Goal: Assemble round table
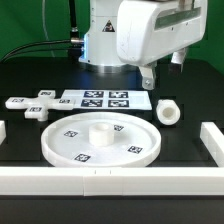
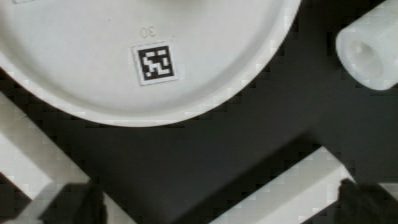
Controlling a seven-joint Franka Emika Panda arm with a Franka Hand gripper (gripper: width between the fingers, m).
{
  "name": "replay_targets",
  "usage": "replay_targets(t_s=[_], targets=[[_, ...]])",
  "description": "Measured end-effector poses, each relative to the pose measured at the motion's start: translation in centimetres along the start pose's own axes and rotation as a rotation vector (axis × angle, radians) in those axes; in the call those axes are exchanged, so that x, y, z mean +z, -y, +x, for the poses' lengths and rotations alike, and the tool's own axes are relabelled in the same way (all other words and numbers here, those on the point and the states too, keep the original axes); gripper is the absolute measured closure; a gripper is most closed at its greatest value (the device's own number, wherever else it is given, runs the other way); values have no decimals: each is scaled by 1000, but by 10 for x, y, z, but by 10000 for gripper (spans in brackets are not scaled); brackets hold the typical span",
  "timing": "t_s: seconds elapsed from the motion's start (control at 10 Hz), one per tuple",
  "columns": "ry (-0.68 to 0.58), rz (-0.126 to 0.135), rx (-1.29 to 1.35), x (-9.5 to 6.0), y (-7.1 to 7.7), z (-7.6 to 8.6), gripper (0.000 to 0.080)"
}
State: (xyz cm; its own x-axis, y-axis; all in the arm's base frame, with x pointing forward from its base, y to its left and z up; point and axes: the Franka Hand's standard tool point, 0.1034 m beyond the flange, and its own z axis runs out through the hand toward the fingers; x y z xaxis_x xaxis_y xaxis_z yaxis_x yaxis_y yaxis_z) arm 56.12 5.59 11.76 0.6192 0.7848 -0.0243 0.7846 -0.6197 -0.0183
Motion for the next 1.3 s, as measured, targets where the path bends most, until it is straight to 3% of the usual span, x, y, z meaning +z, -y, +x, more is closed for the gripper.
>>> replay_targets(t_s=[0.5,0.7,0.9,1.1,1.3], targets=[[-4,-4,-34,3,-2,-3,150],[-10,-3,-120,31,-14,-45,150],[-15,3,-153,53,-29,-68,150],[-8,22,-149,70,-37,-85,150],[-5,35,-143,81,-40,-89,150]])
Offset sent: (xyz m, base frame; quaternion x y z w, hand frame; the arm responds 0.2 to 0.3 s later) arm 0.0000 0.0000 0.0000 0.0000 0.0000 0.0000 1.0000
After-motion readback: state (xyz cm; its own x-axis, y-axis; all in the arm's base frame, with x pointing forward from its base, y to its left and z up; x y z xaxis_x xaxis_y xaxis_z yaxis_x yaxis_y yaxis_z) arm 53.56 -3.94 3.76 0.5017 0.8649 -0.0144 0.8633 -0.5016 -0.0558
